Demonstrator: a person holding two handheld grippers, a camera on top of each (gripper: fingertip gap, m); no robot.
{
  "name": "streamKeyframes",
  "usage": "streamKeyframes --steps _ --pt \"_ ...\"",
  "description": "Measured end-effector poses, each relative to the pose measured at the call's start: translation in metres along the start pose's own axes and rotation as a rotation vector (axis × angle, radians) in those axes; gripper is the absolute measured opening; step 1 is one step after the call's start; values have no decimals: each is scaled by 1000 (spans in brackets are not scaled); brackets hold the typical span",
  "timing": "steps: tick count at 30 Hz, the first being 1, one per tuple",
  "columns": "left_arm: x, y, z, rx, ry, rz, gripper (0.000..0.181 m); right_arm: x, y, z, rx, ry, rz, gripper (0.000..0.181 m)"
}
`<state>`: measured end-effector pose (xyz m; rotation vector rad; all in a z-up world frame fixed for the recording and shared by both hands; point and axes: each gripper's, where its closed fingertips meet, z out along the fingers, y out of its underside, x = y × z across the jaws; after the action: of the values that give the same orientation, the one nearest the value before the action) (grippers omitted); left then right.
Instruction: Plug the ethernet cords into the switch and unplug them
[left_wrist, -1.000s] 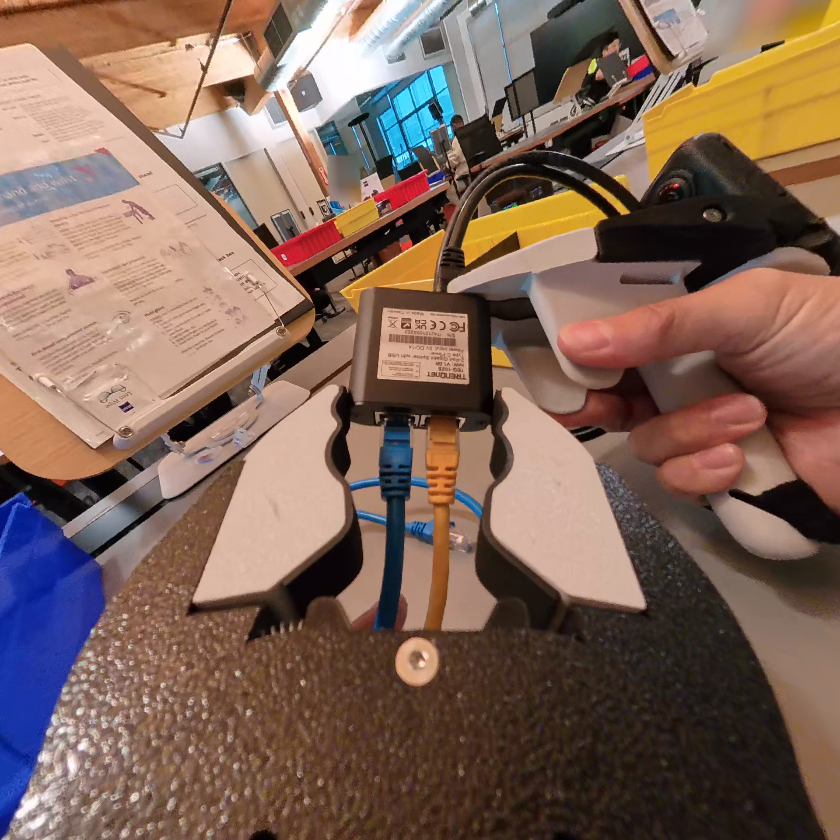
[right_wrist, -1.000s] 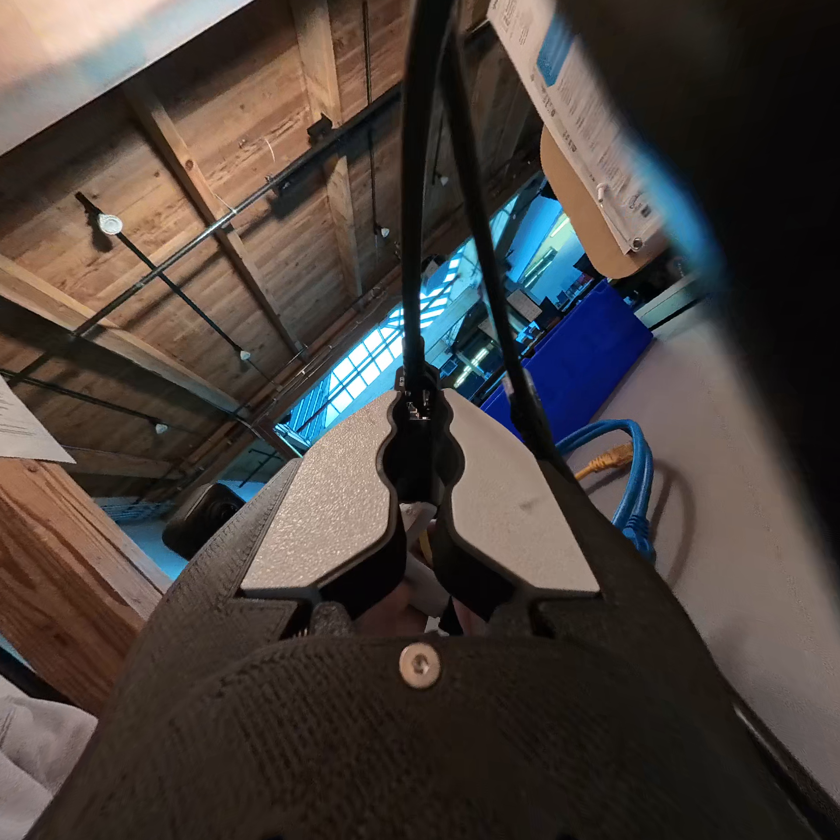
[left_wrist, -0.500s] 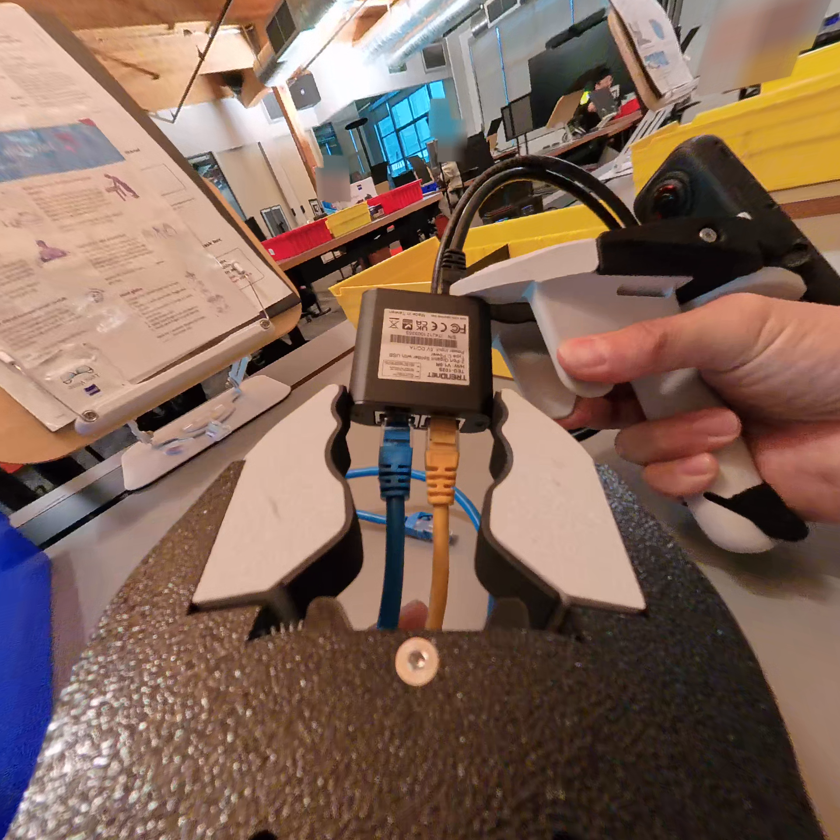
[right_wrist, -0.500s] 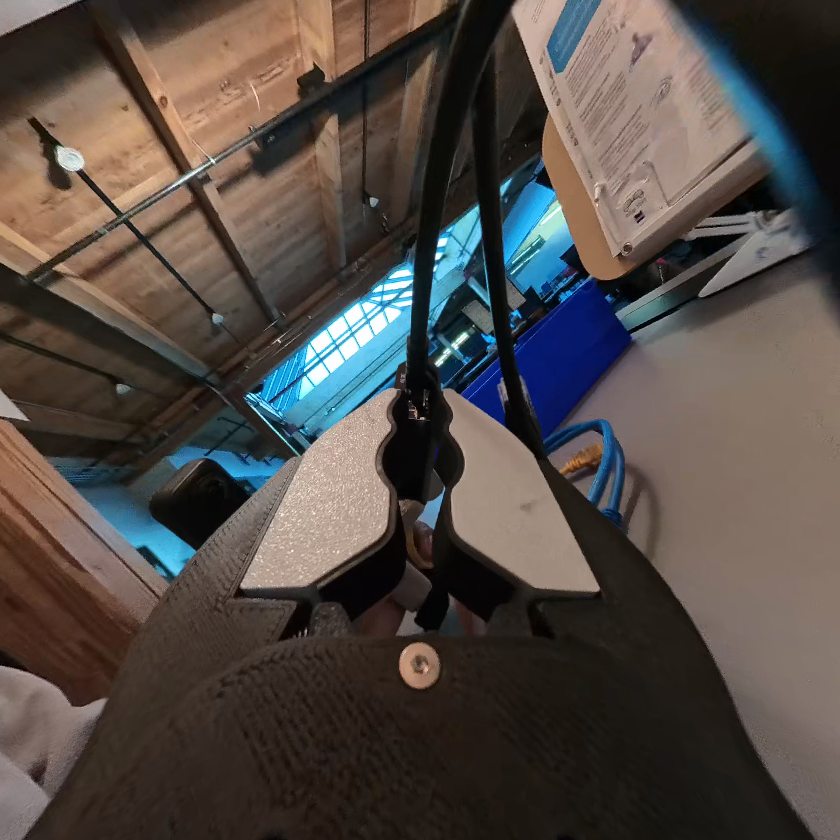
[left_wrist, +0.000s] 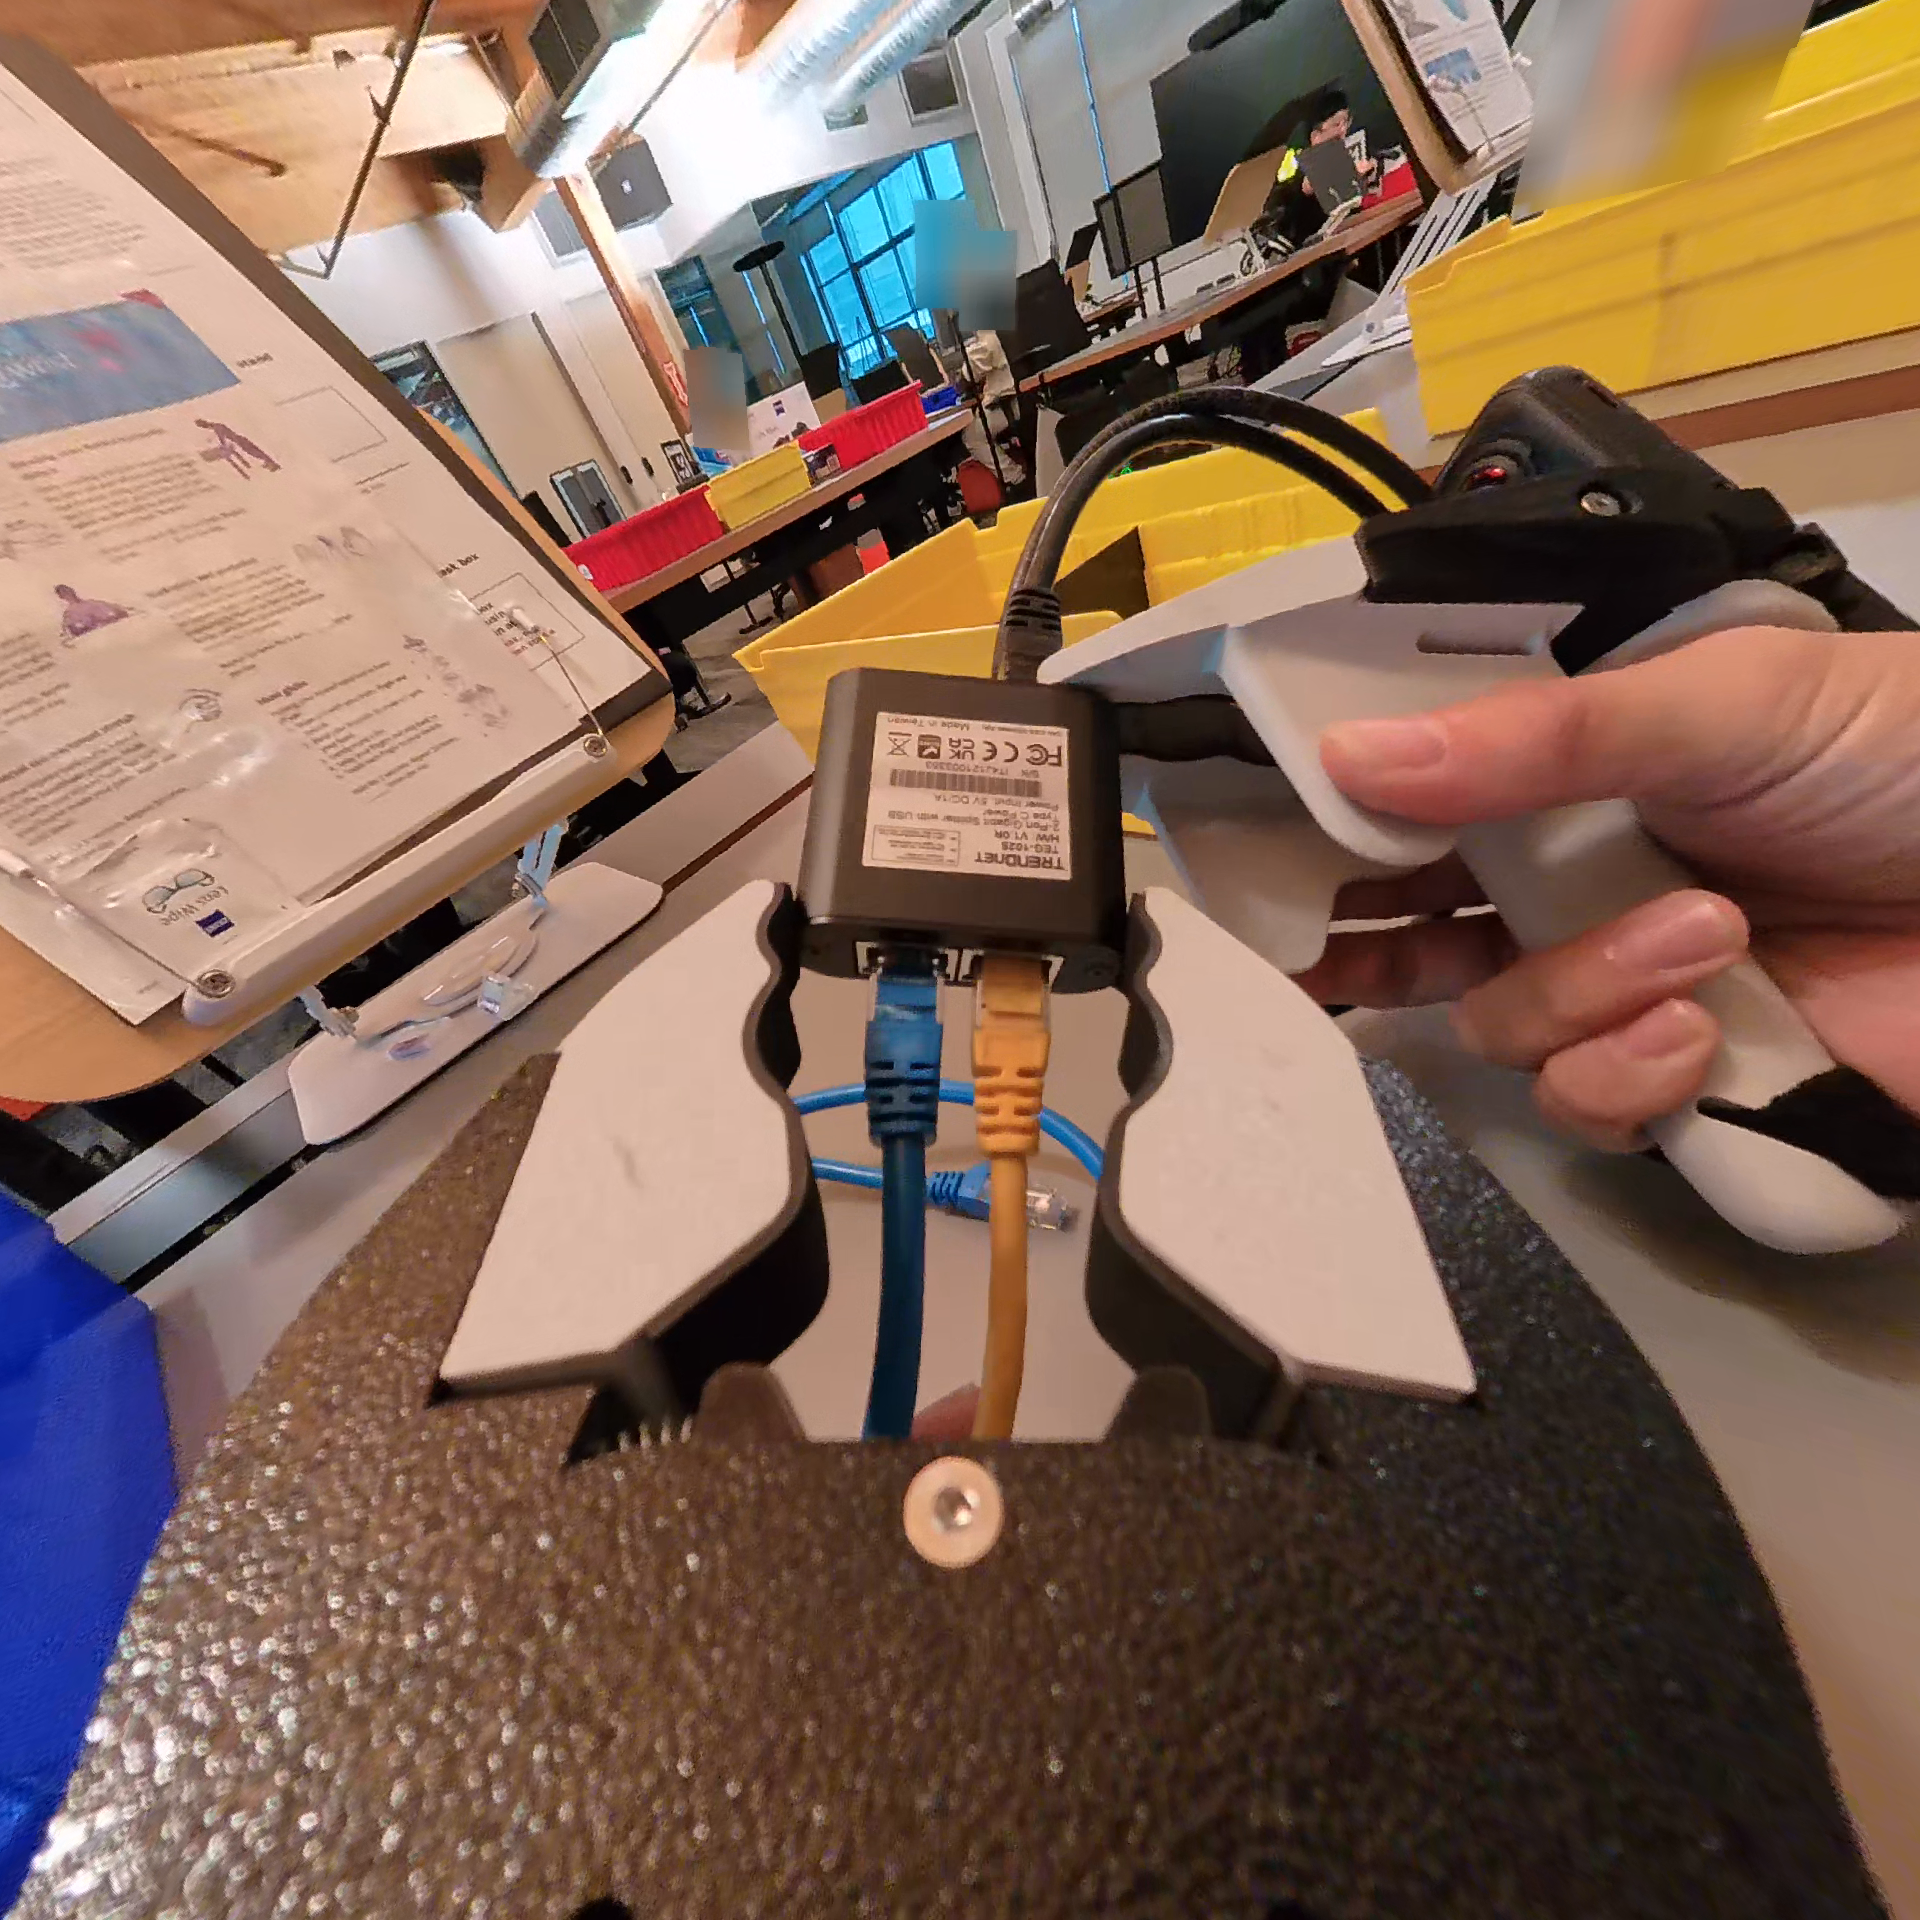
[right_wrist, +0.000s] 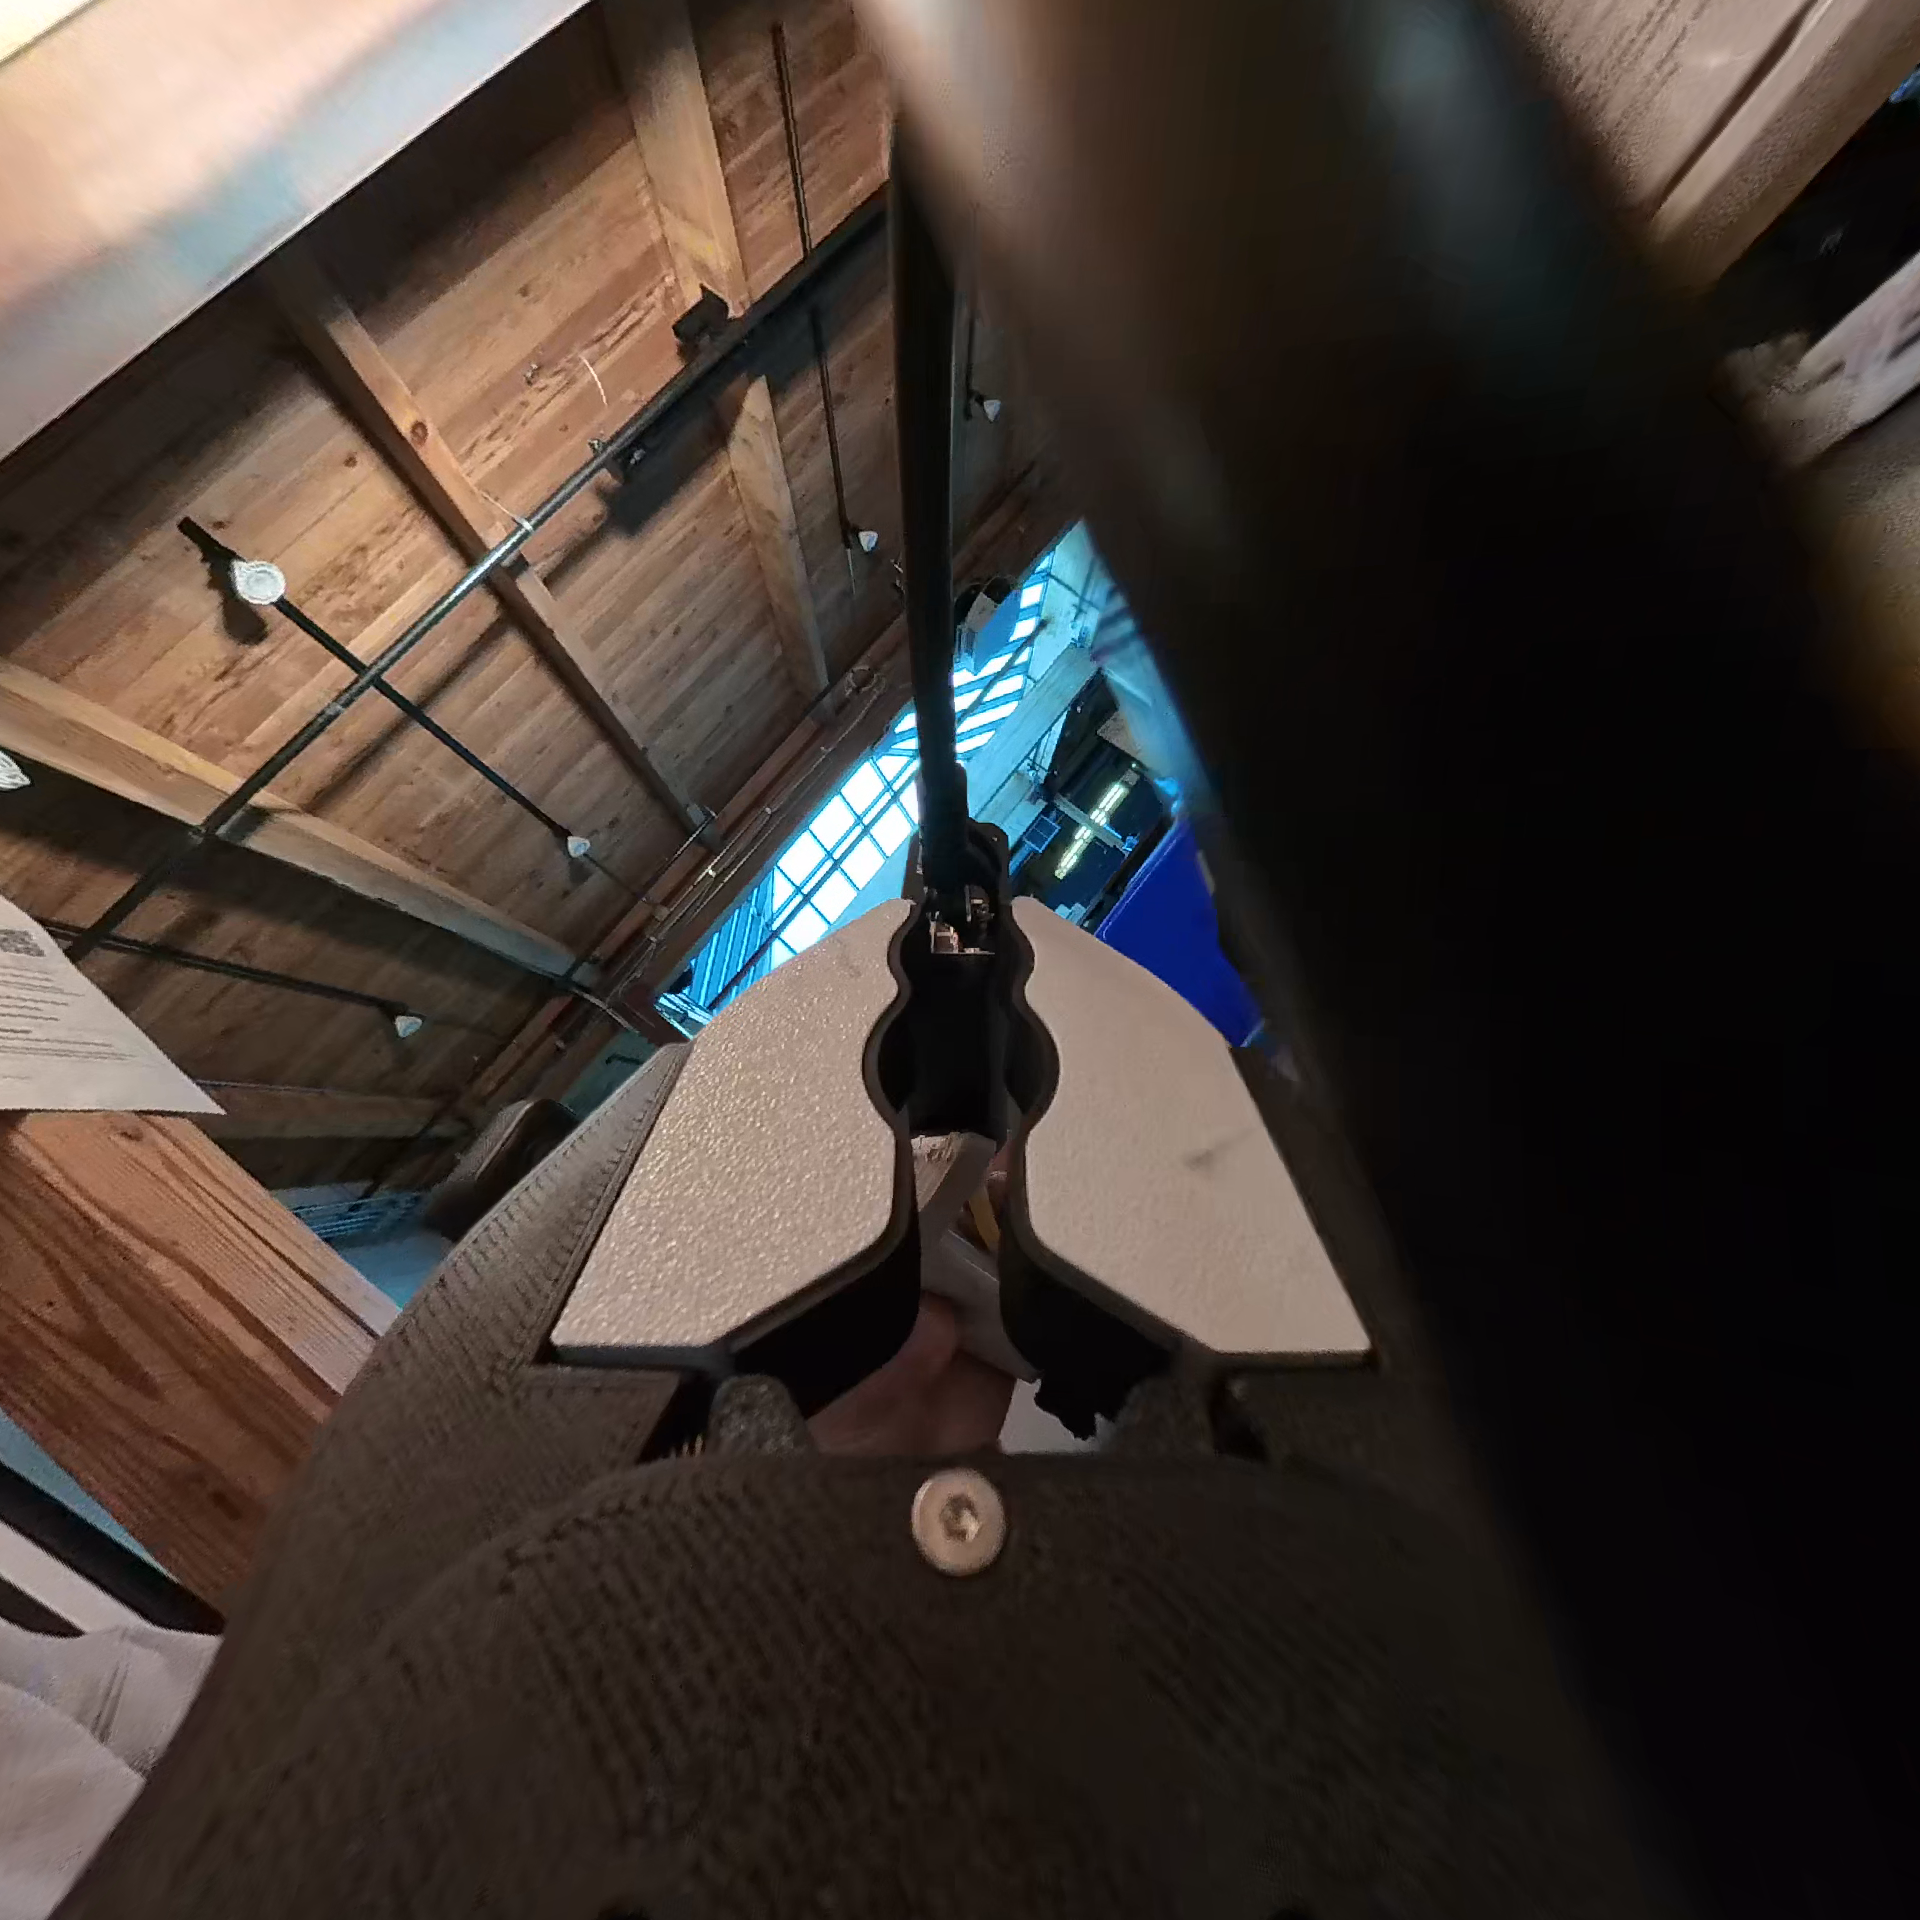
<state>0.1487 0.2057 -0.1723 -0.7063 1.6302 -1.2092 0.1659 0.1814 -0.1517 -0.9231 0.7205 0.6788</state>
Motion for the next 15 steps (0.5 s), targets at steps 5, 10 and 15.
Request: streamKeyframes --steps 5,10,15 --pt "-1 1 -1 -5 13 36 59 1 3 0 -18 4 -17 11" --pt "-1 0 -1 -8 3 46 59 2 2 0 32 -23 33 11" --pt "4 1 1 -15 -8 58 59 2 0 1 46 -5 11 12"
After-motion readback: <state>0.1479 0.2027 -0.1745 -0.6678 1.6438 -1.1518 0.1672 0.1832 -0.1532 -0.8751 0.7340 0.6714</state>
